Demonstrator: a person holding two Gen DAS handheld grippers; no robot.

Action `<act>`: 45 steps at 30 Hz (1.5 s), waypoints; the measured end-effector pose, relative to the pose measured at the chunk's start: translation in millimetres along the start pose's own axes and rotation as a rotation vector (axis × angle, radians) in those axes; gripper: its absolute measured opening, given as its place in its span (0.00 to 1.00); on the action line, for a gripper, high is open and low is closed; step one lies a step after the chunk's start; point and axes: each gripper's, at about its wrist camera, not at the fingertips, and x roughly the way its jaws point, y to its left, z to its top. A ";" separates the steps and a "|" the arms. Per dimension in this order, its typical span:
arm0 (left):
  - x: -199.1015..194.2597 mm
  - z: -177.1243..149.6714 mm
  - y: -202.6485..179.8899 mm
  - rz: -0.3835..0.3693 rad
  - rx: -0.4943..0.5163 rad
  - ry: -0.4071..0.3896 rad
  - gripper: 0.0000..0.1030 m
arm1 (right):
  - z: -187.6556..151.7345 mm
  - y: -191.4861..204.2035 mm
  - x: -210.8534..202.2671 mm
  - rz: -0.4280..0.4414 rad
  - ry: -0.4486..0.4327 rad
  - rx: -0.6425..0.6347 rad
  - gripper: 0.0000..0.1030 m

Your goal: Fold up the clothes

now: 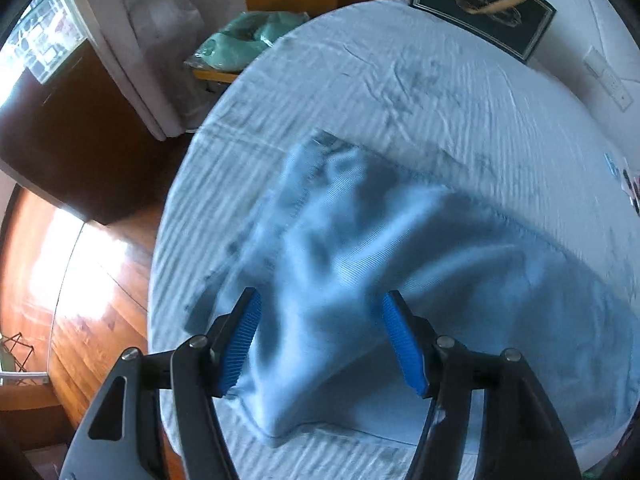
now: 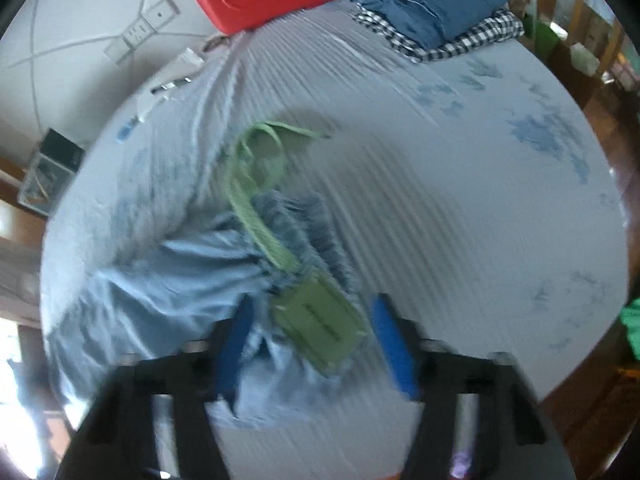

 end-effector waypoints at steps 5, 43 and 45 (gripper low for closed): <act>6.4 -9.8 -14.5 0.026 0.015 -0.002 0.61 | 5.0 27.2 20.5 0.082 0.010 -0.059 0.18; -79.8 -248.5 -408.8 -0.089 -0.211 -0.024 1.00 | 94.7 78.1 77.6 0.343 0.236 -0.988 0.59; -80.9 -267.5 -433.4 -0.091 -0.220 -0.012 1.00 | 91.2 76.4 79.5 0.359 0.262 -1.064 0.64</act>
